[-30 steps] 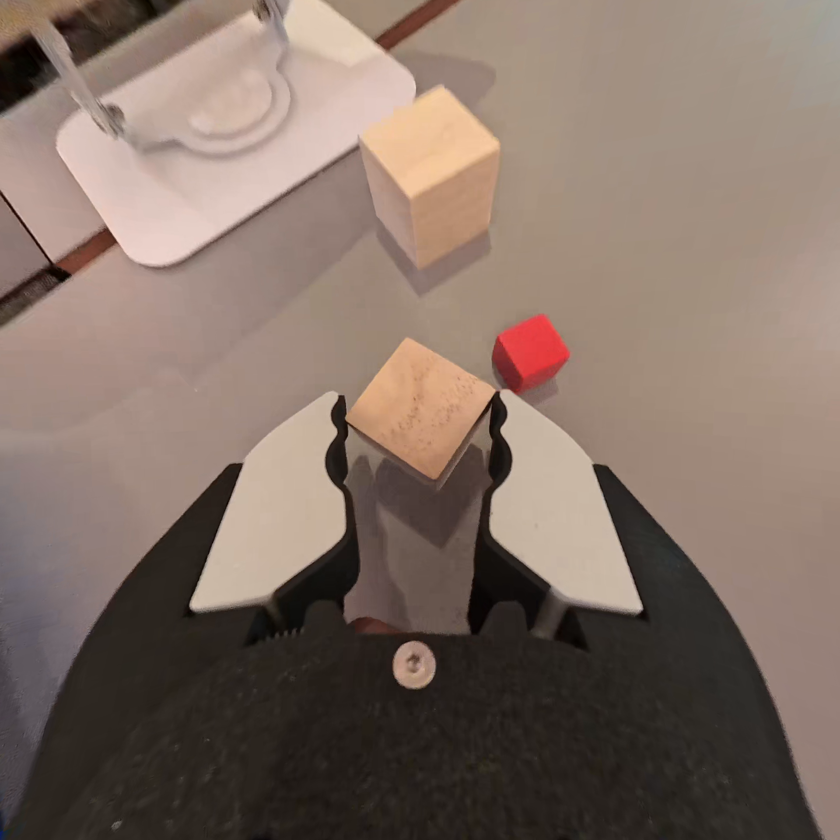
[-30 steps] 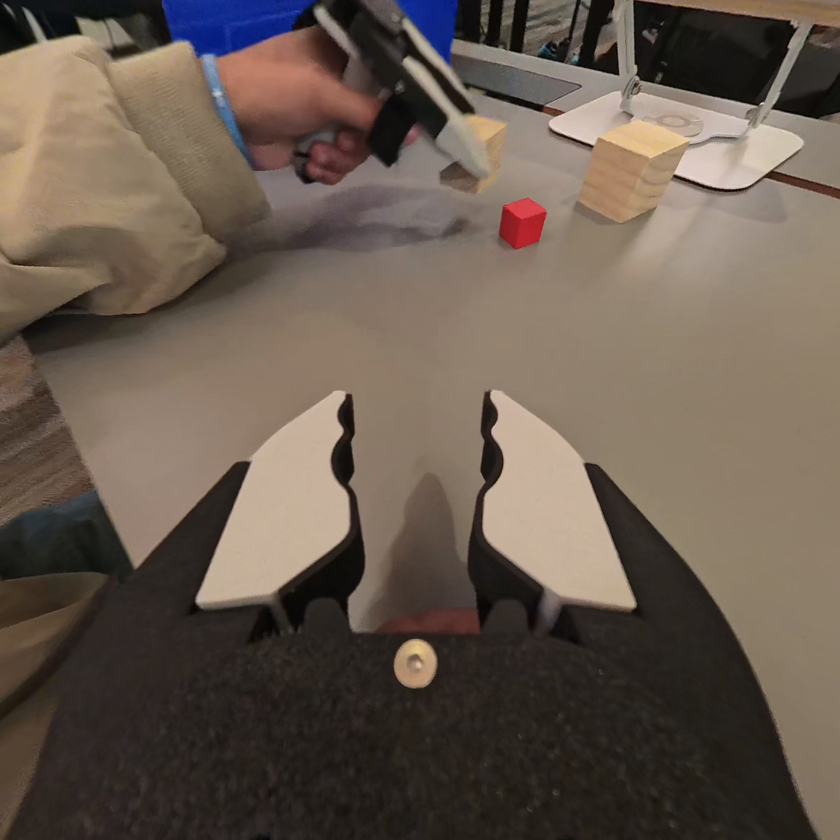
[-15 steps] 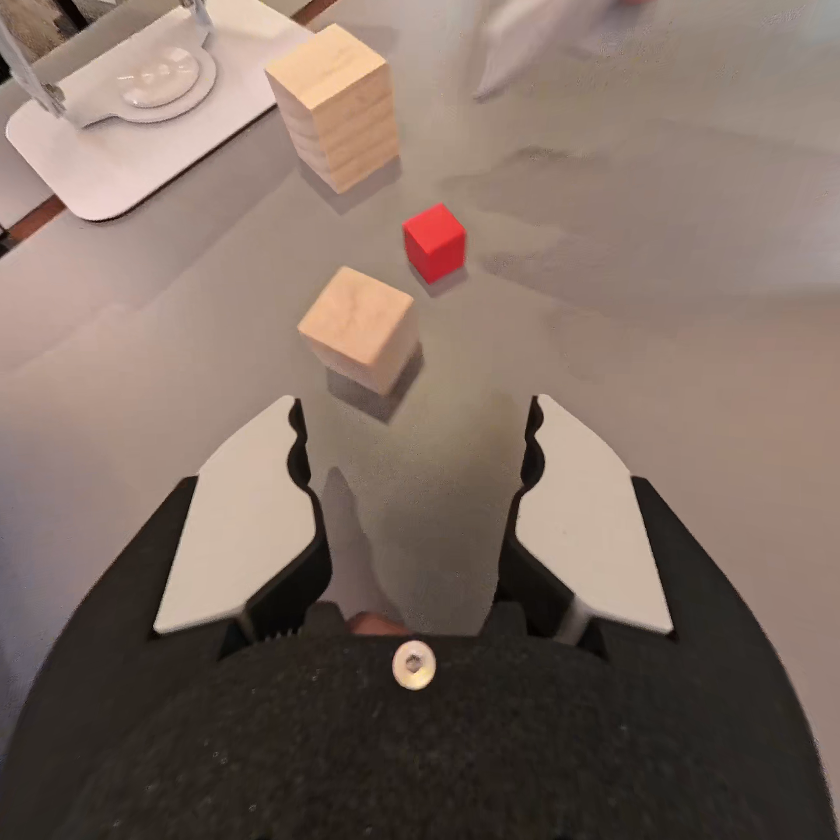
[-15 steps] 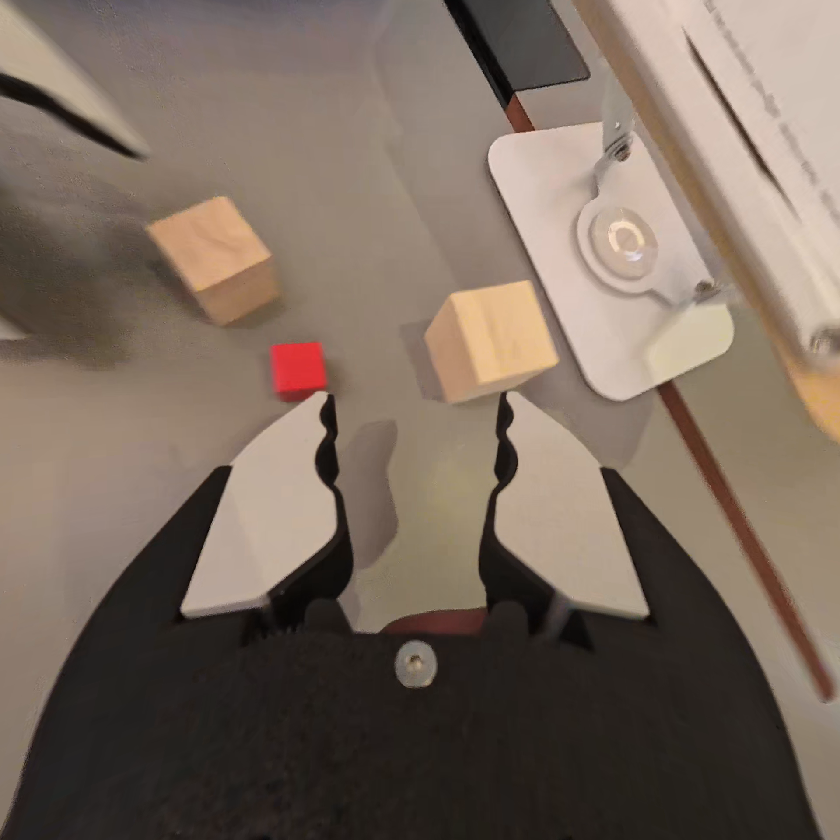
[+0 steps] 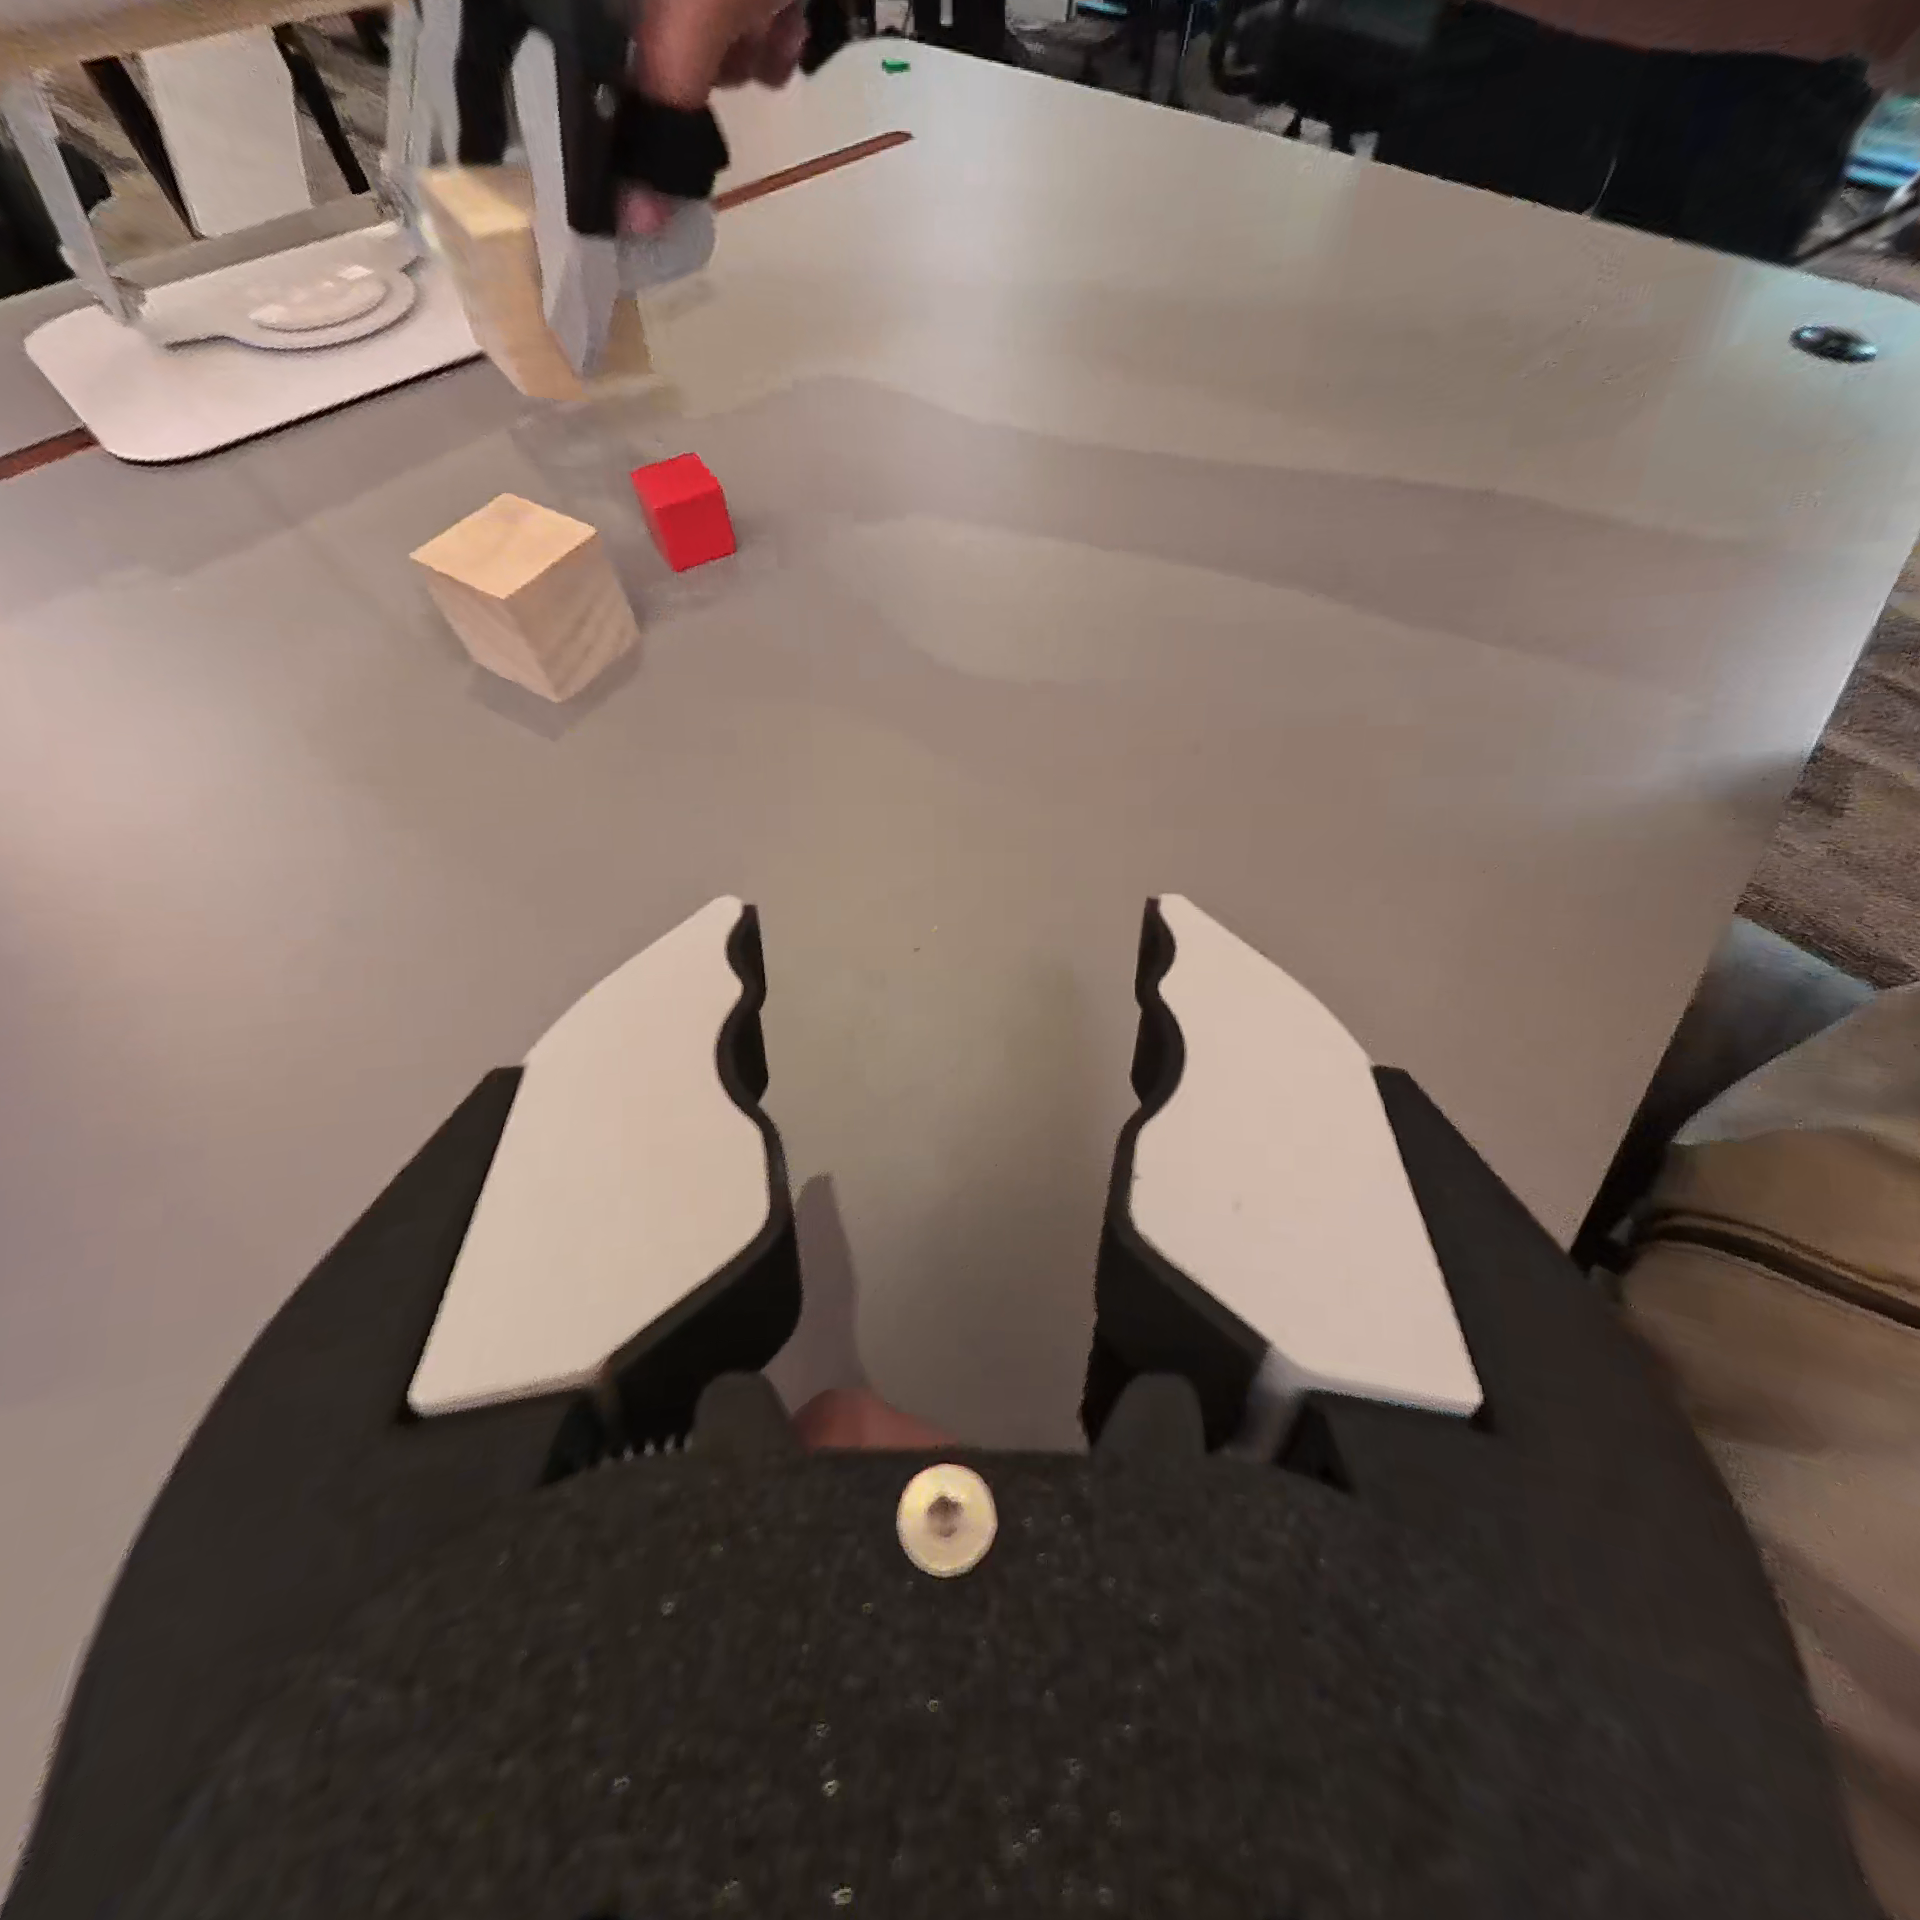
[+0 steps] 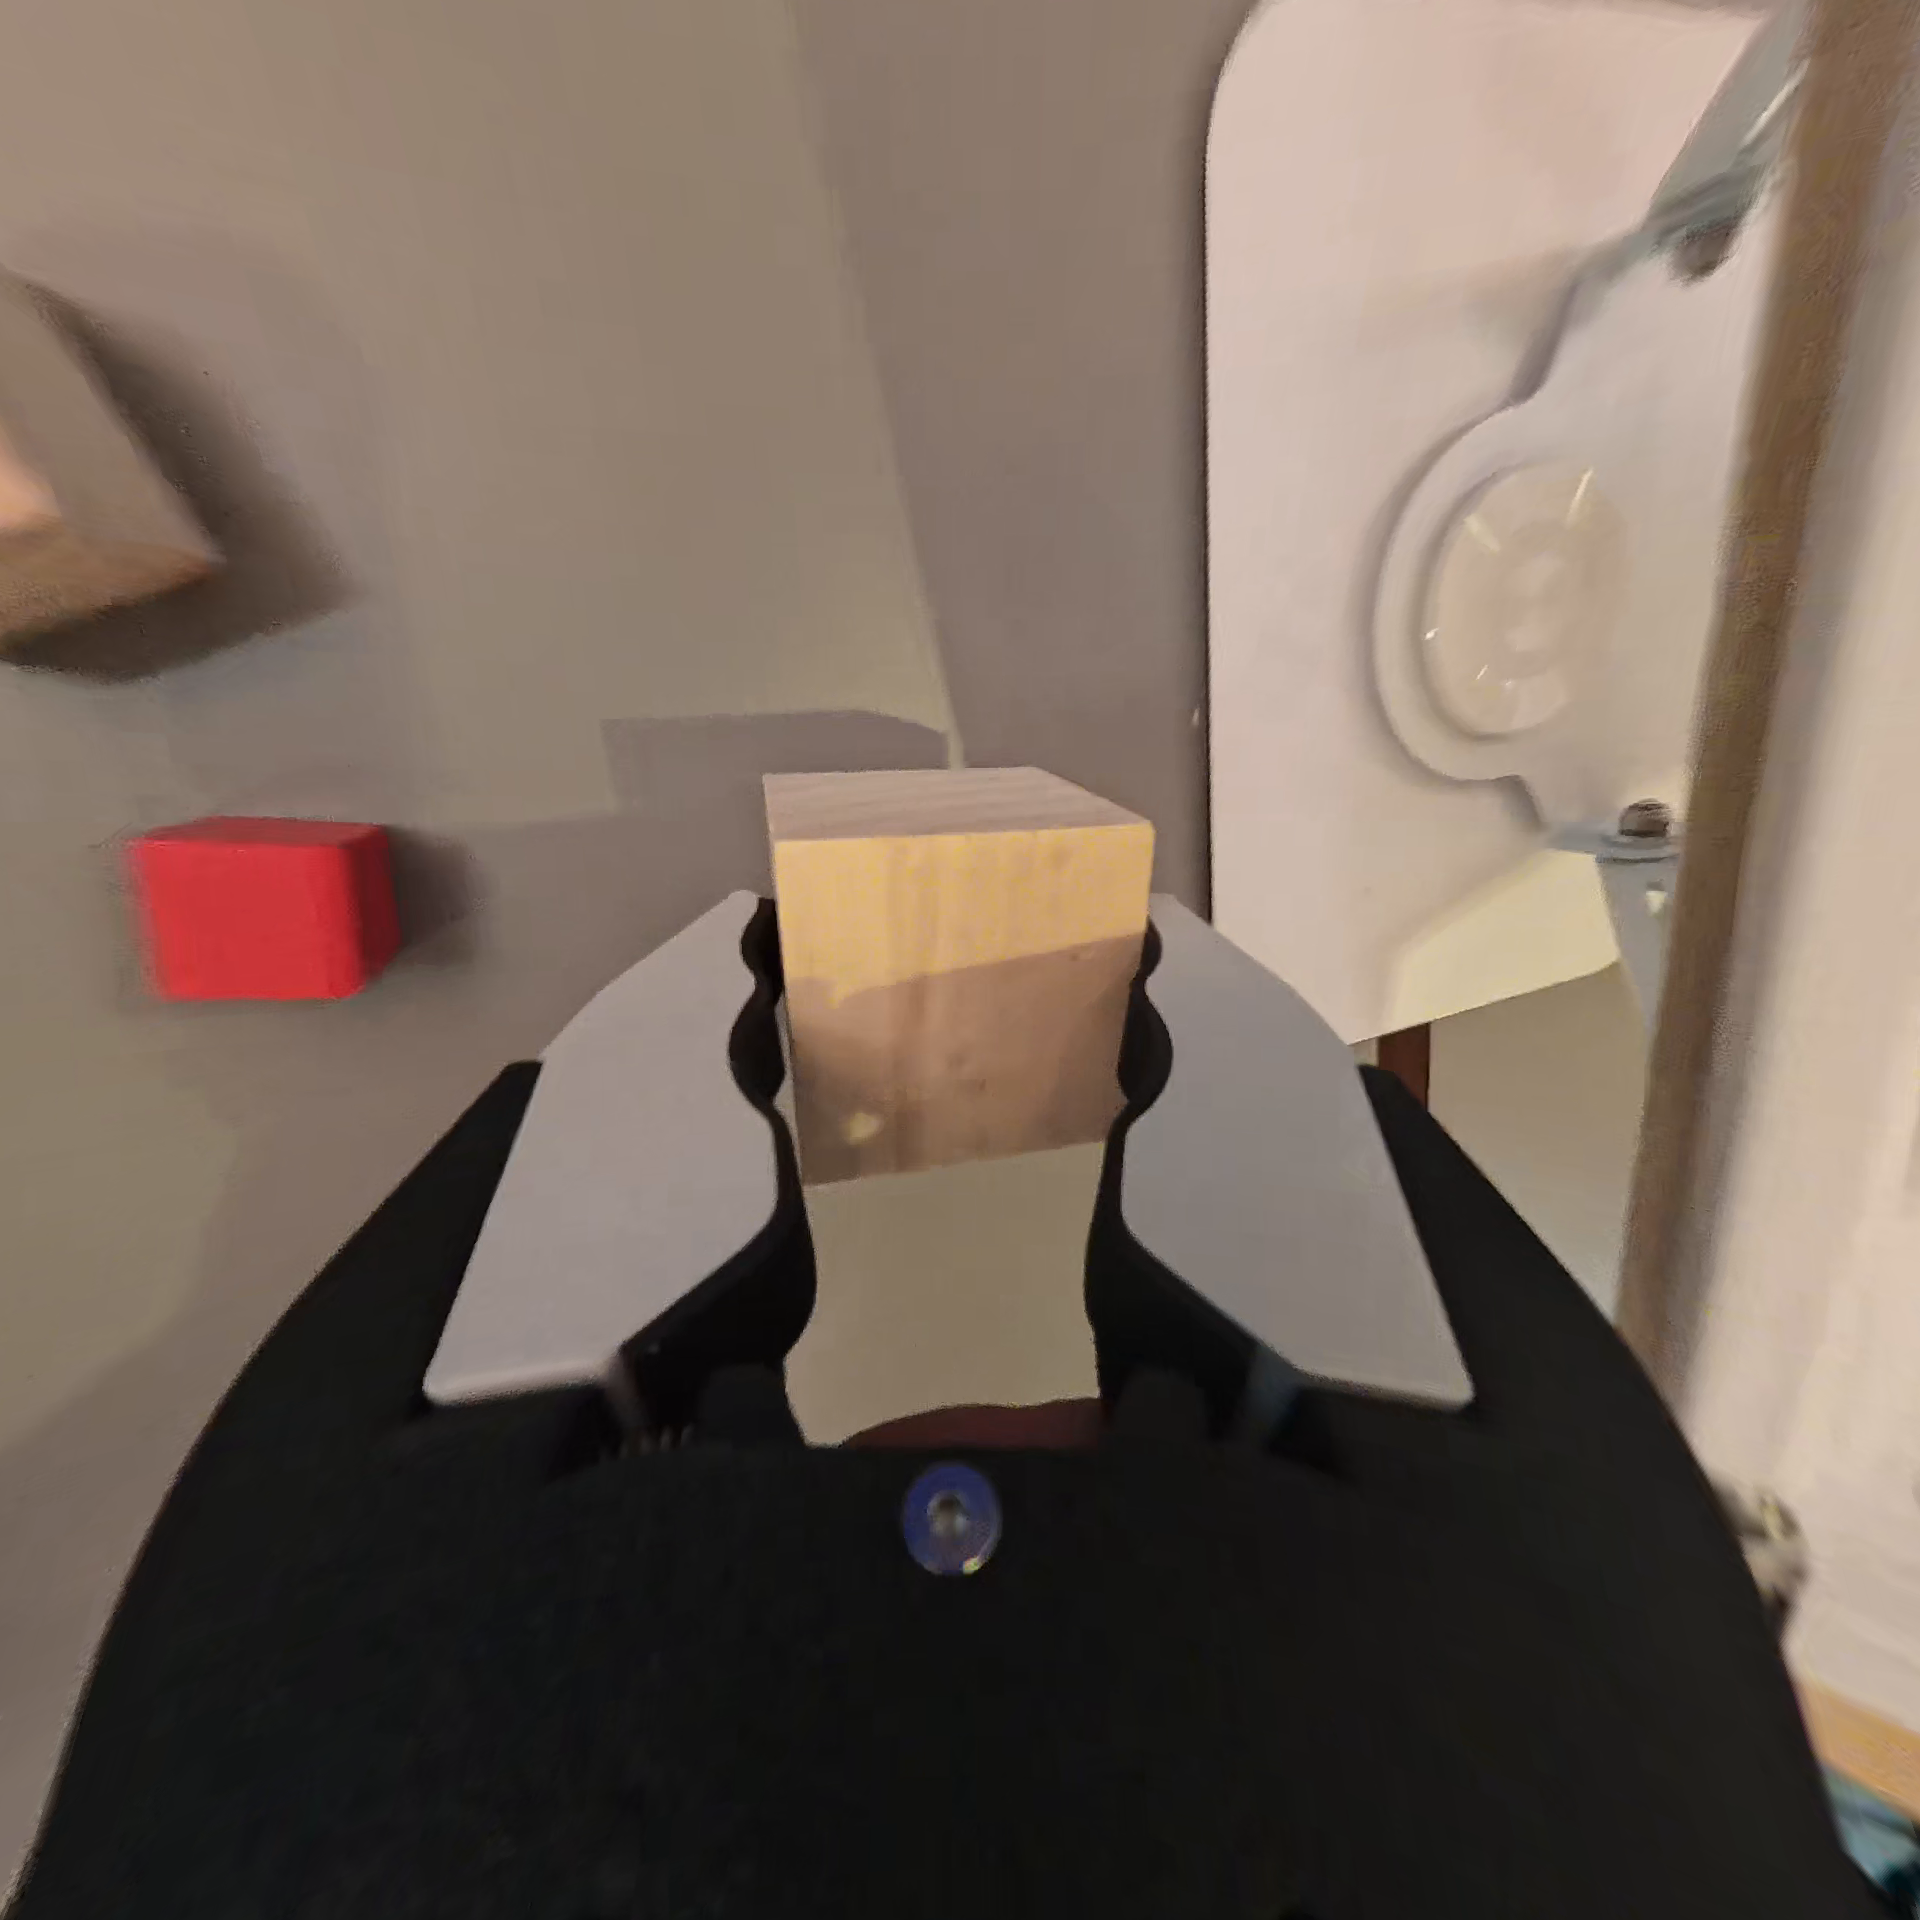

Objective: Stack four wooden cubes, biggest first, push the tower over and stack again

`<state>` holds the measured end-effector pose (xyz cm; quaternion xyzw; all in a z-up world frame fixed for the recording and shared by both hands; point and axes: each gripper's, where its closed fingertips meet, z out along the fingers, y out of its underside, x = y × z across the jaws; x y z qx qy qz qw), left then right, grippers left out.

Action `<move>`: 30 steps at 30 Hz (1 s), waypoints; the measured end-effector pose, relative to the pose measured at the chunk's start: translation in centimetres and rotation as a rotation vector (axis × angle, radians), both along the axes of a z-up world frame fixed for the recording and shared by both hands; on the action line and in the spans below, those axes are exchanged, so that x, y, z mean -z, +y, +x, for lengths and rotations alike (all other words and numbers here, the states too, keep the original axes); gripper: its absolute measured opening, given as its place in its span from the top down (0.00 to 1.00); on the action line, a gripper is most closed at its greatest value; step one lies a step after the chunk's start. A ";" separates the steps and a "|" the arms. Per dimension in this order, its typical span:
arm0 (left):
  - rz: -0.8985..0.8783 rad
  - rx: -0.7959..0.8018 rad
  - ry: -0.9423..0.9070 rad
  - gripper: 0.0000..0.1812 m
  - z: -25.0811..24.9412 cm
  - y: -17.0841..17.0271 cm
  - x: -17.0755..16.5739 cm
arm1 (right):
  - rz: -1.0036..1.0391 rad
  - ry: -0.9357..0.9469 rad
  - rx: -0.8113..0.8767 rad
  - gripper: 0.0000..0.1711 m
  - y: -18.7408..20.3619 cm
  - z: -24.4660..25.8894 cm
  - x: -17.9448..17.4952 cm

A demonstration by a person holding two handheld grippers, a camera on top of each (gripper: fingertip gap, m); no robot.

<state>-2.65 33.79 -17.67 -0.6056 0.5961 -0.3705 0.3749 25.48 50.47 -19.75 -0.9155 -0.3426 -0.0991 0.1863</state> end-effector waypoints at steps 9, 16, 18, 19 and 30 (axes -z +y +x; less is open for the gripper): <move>-0.058 -0.083 0.016 0.64 -0.4 2.4 1.0 | -0.018 0.078 -0.223 0.63 -11.1 -12.5 -3.5; -0.020 -0.106 0.038 0.63 -1.0 2.7 1.1 | -0.086 0.033 -0.187 0.63 -12.5 -14.3 1.1; -0.044 -0.100 0.046 0.62 -1.0 2.5 1.2 | -0.101 0.015 -0.189 0.63 -12.2 -14.2 1.9; -0.061 -0.099 0.052 0.62 -1.0 2.5 1.3 | -0.112 0.010 -0.188 0.63 -12.1 -14.0 2.4; 0.105 -0.012 0.156 0.60 3.2 5.9 0.7 | 0.384 0.248 -0.008 0.54 -18.8 -13.4 -5.3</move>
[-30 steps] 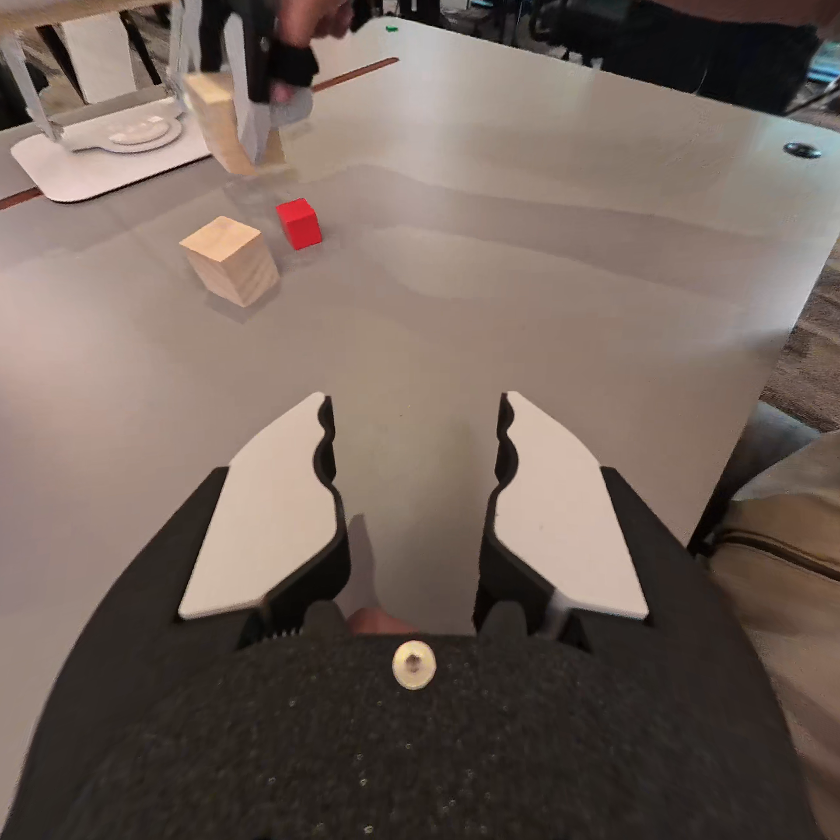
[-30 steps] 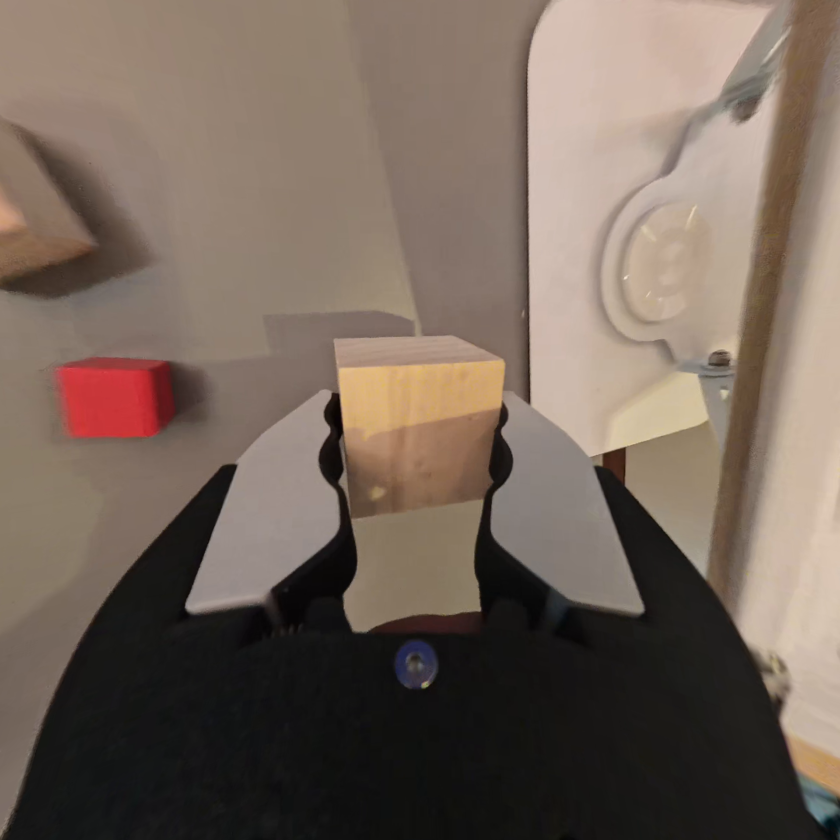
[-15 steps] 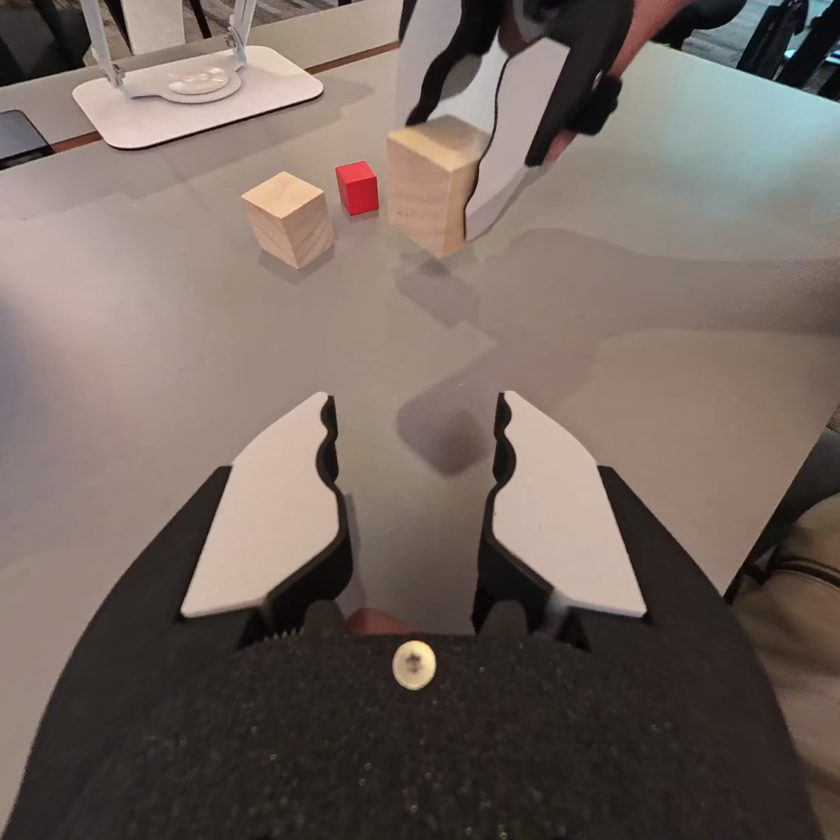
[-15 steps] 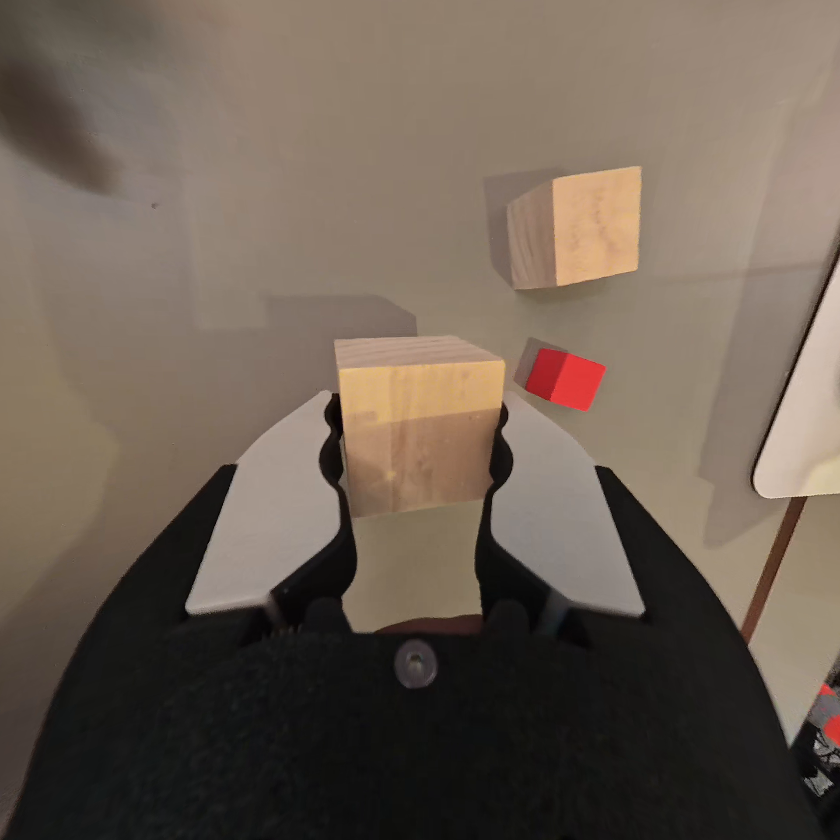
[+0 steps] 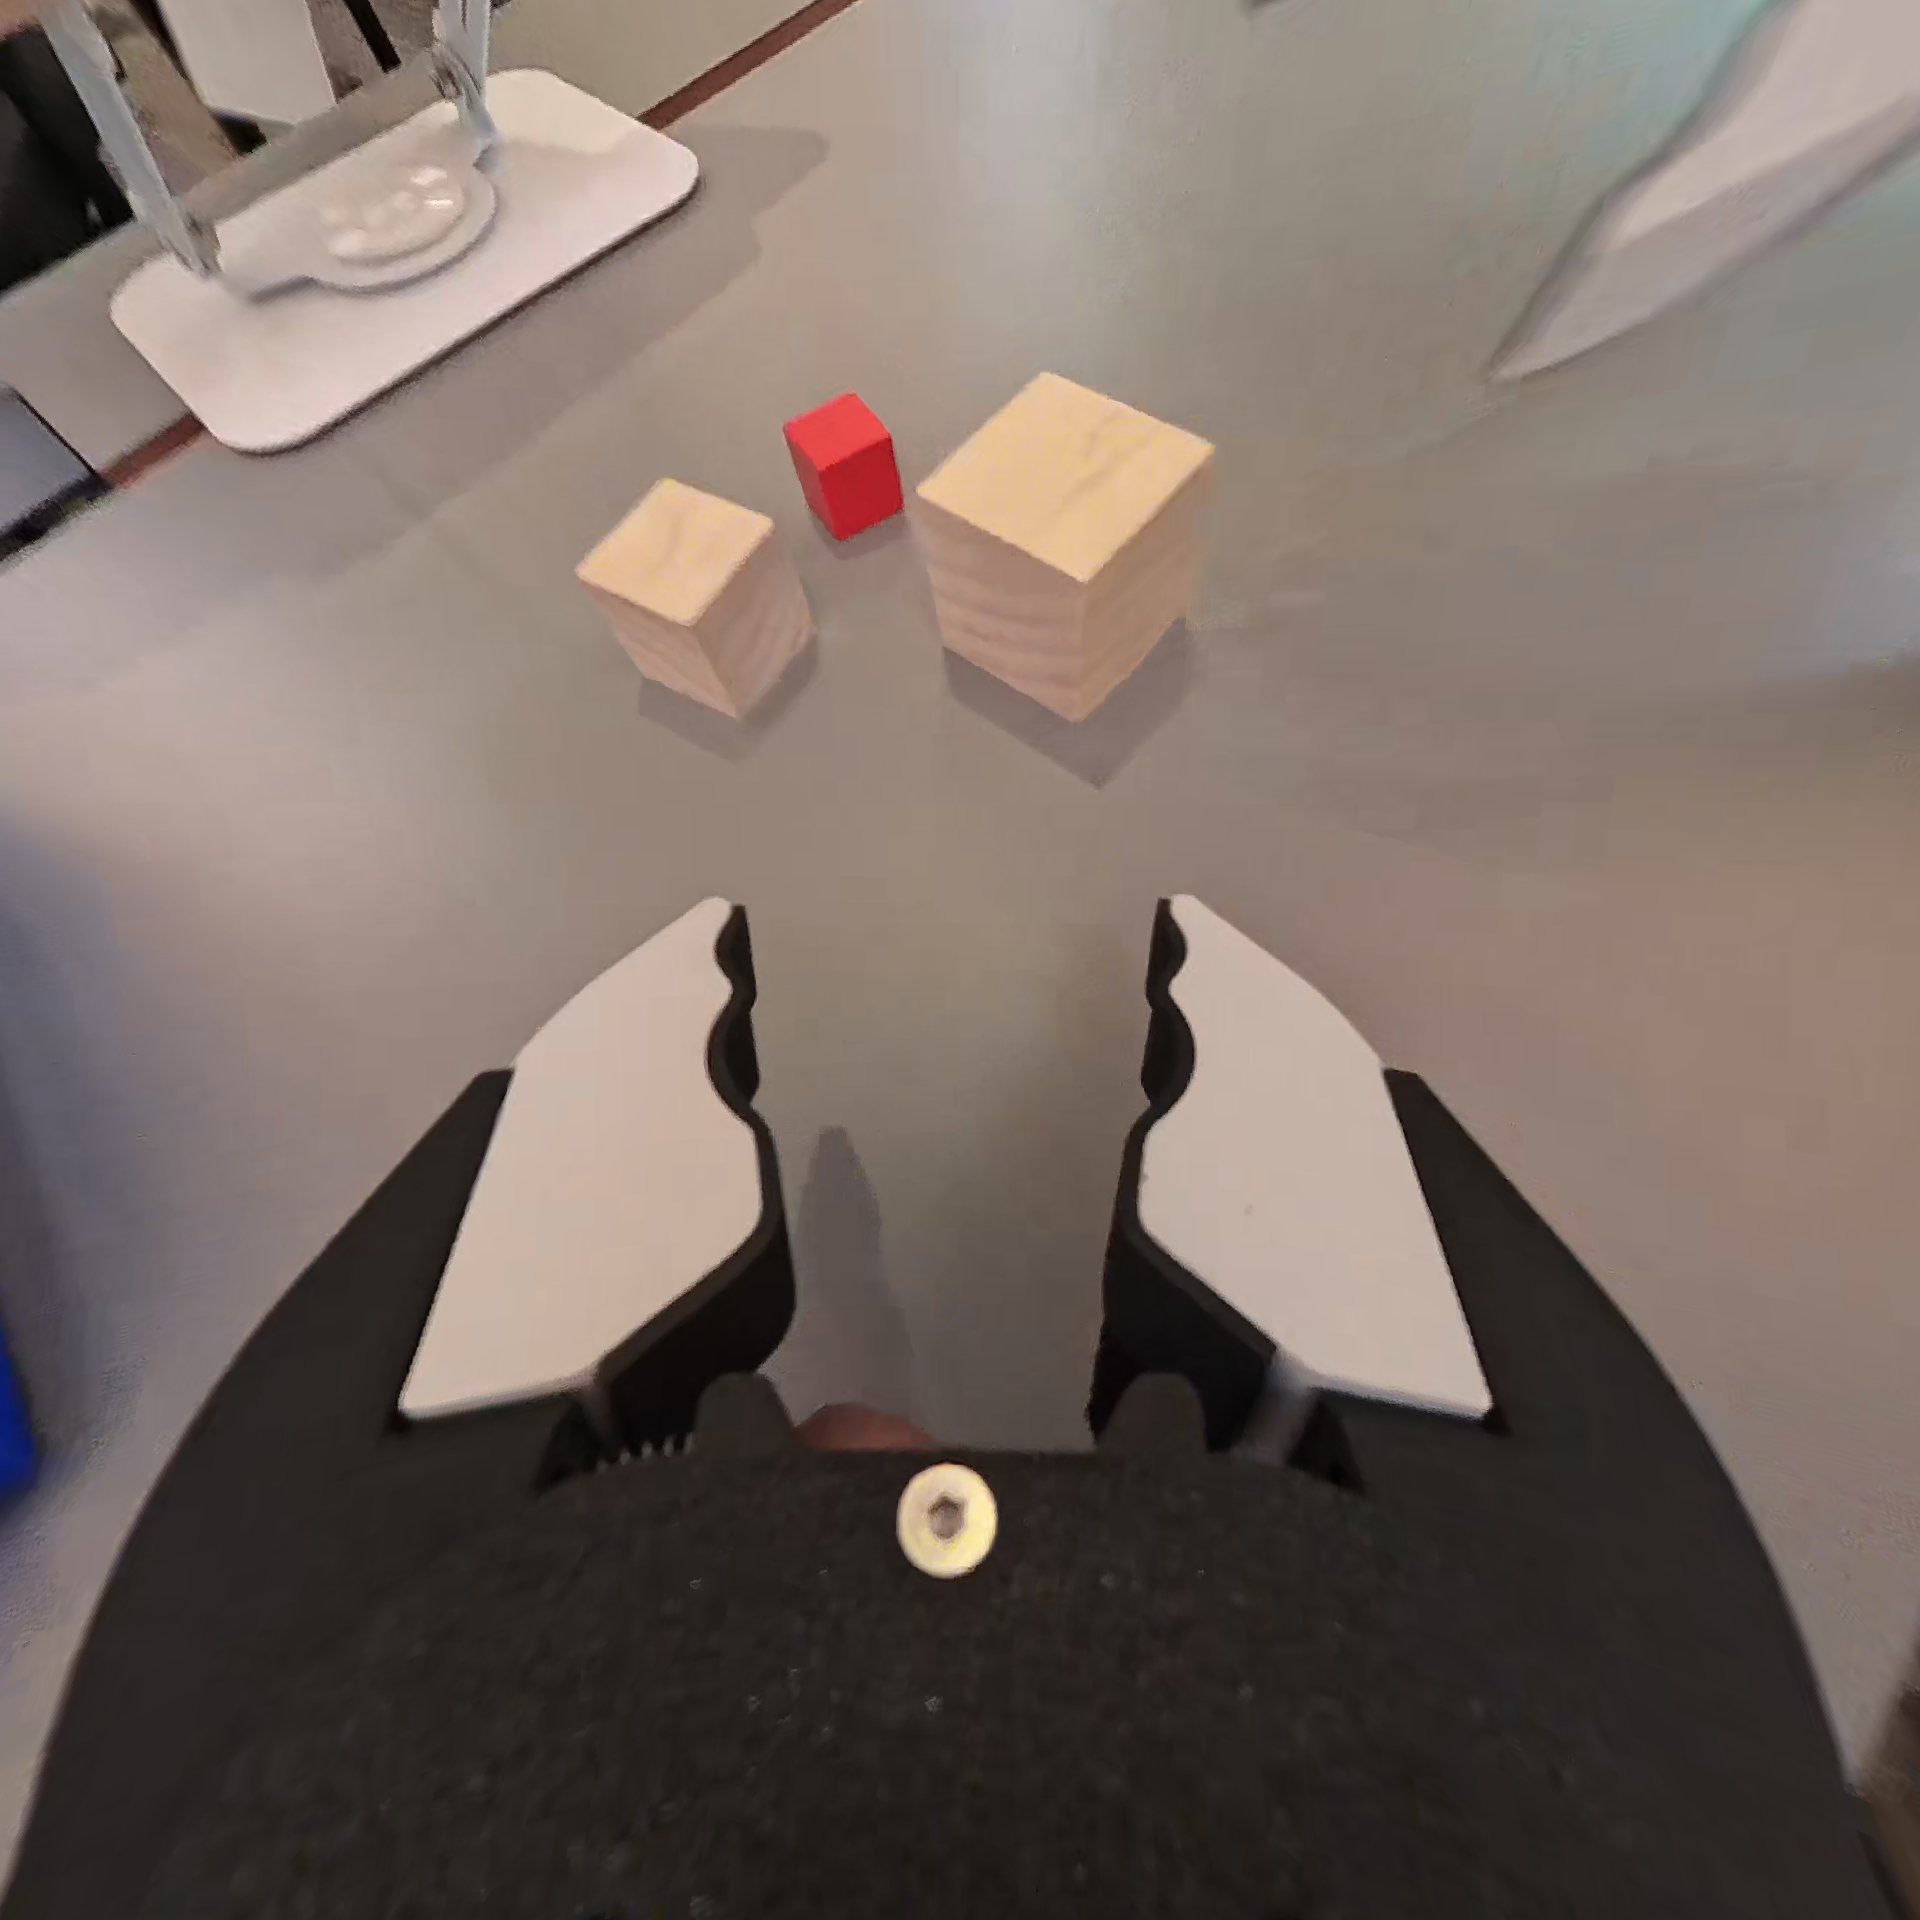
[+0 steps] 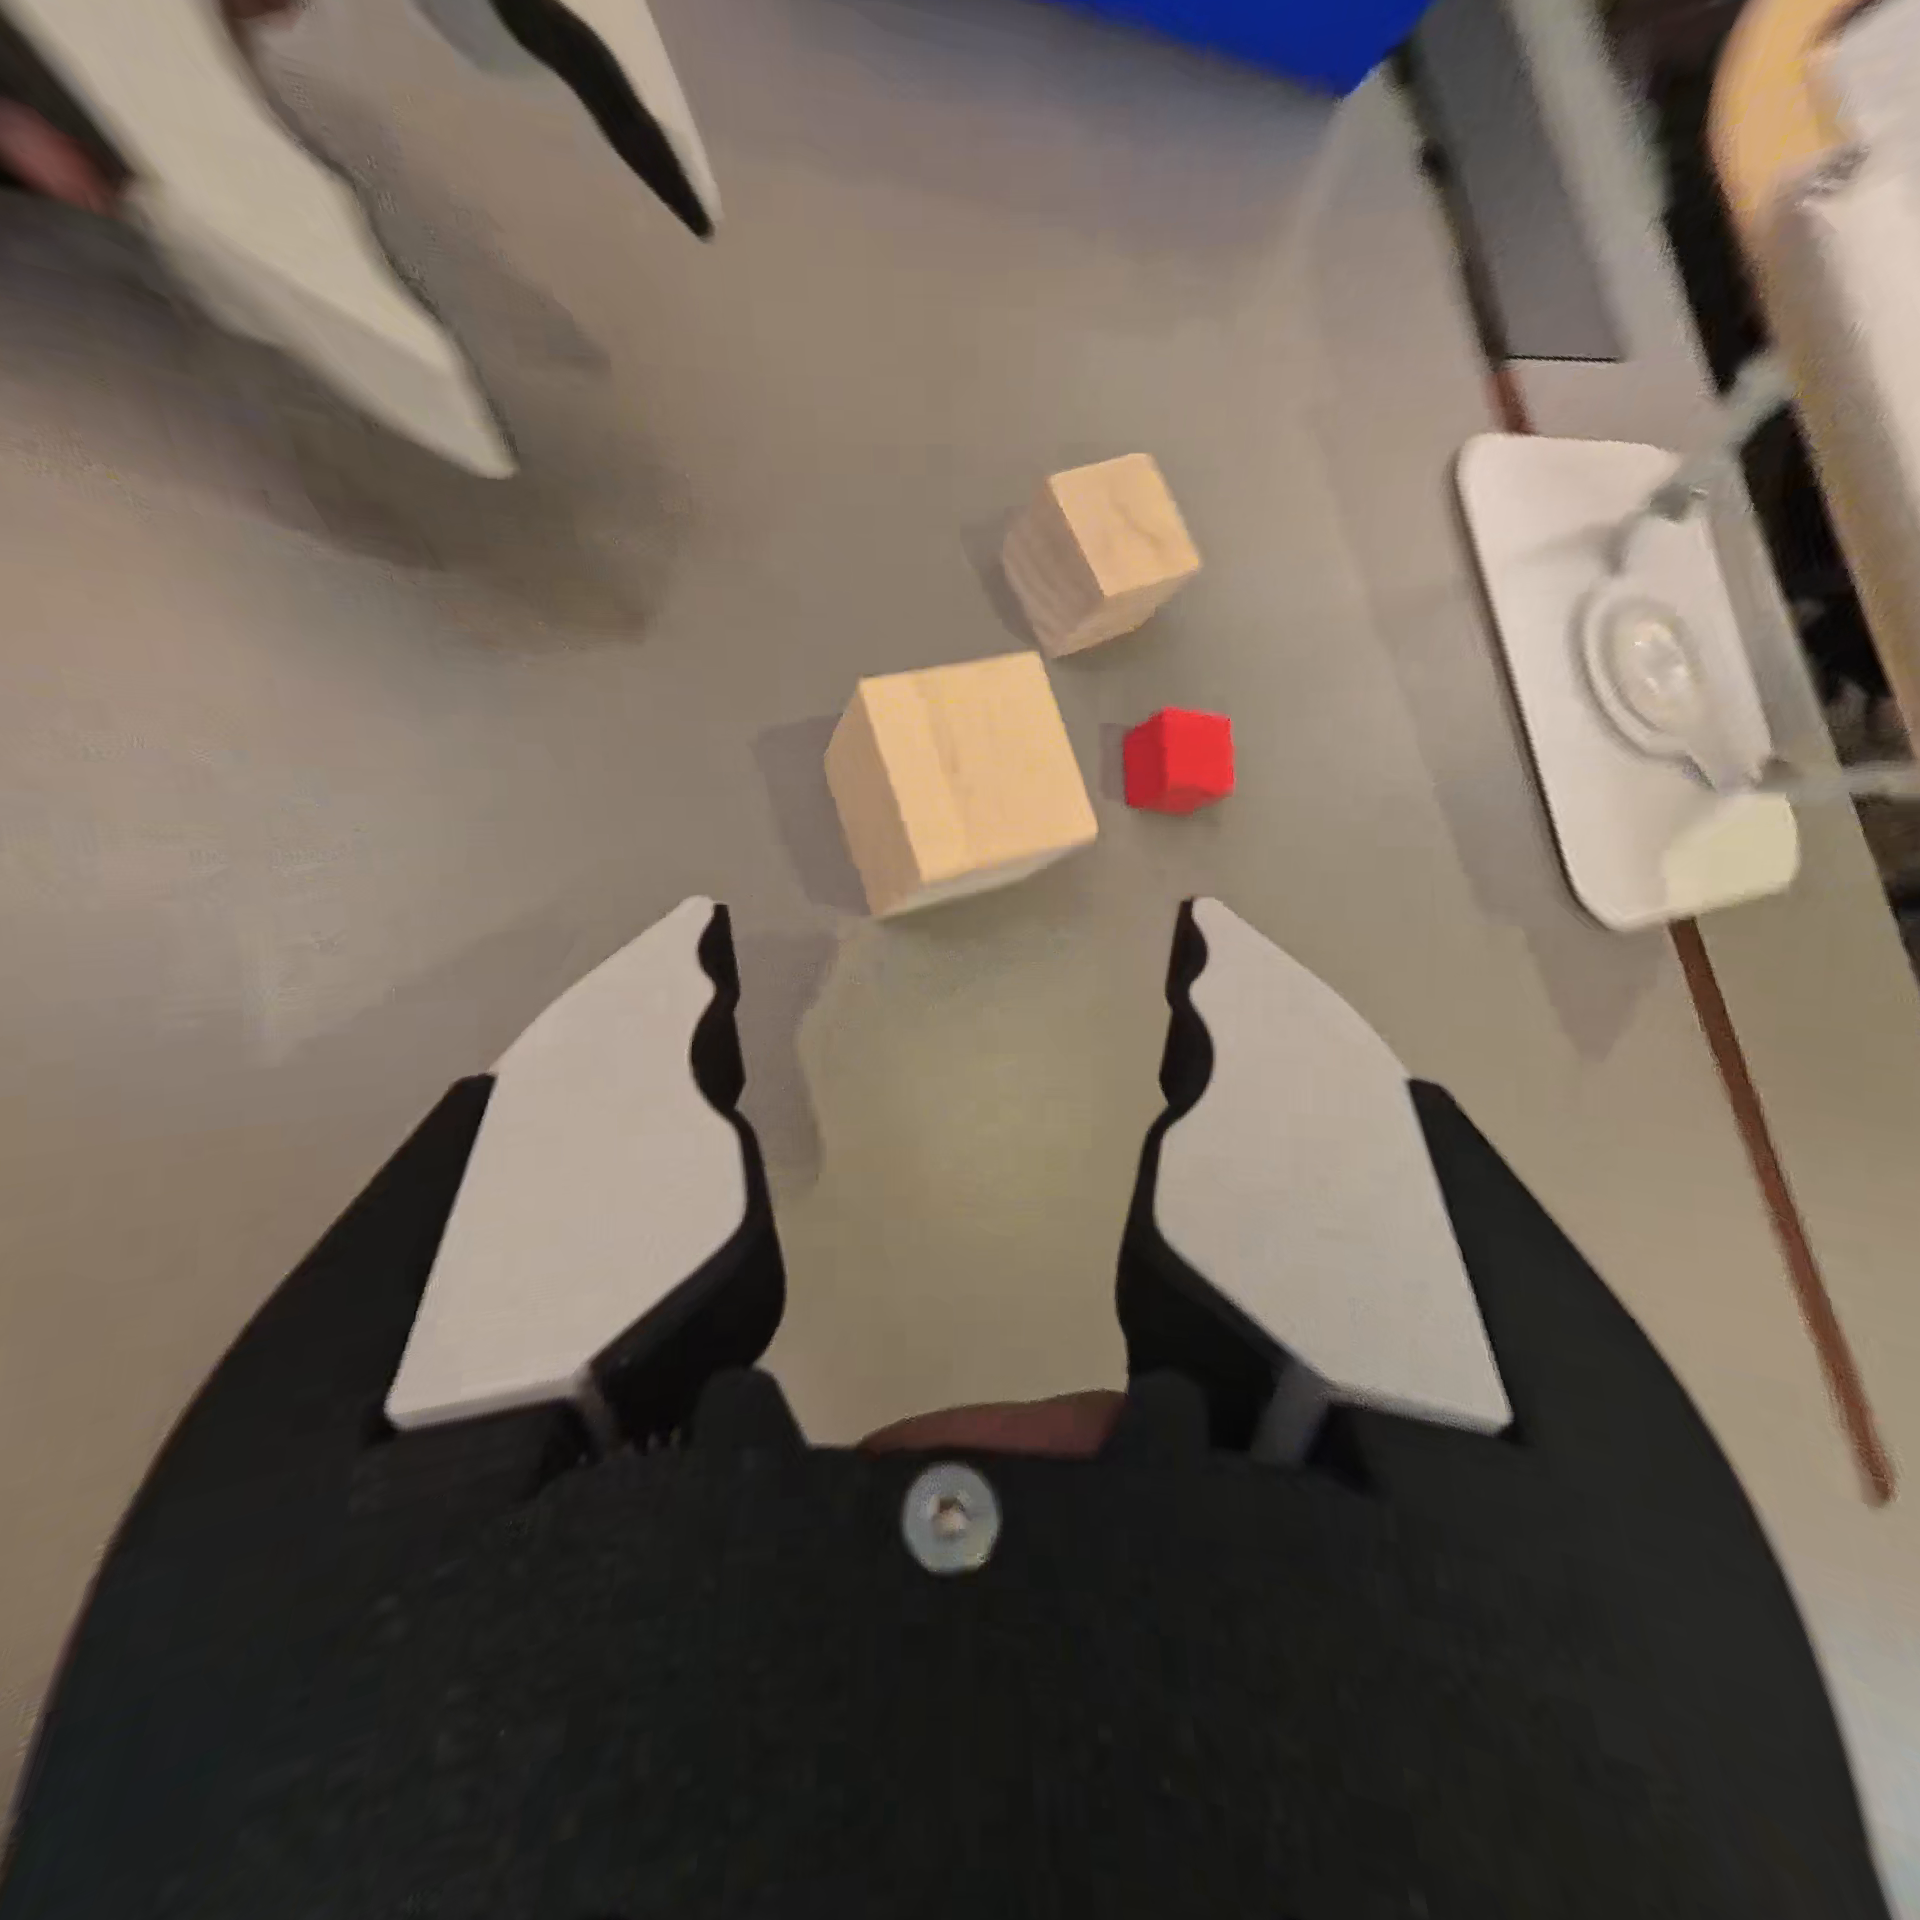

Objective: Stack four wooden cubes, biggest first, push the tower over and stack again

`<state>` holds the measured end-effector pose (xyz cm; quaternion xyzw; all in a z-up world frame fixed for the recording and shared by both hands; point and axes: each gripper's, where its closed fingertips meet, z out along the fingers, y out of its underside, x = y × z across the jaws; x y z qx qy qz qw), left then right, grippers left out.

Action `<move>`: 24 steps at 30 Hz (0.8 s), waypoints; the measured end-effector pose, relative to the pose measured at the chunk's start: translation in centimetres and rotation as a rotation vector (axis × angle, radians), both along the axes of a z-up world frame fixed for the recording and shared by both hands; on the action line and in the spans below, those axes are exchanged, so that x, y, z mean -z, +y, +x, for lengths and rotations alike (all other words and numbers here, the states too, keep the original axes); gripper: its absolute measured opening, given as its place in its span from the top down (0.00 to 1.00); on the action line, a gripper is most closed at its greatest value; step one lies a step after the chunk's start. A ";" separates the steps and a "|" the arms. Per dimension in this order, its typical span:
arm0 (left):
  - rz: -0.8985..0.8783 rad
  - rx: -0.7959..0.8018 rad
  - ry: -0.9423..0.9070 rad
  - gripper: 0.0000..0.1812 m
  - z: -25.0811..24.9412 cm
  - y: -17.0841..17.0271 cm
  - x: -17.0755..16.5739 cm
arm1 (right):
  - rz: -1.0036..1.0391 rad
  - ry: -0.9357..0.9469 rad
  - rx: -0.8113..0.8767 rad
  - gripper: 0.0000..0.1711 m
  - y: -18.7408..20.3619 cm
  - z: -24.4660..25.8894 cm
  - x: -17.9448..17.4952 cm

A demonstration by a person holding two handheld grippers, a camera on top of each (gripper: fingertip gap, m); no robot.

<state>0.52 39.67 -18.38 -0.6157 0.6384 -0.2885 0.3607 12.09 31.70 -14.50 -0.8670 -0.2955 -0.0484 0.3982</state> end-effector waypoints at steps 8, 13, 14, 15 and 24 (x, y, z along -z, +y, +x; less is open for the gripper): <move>0.186 0.201 0.252 0.58 8.0 6.5 1.2 | 0.159 0.390 0.166 0.57 -13.2 -2.4 1.1; 0.122 0.295 0.420 0.64 10.7 7.5 4.1 | 0.170 0.452 0.189 0.57 -16.1 -3.9 1.8; 0.121 0.311 0.444 0.73 10.8 7.6 4.6 | 0.173 0.459 0.195 0.57 -16.4 -3.9 1.9; 0.121 0.334 0.447 0.75 11.0 7.6 4.7 | 0.174 0.471 0.198 0.58 -16.6 -3.9 1.9; 0.109 0.453 0.339 0.75 10.9 3.2 -2.9 | 0.162 0.531 0.206 0.59 -16.9 -3.7 3.1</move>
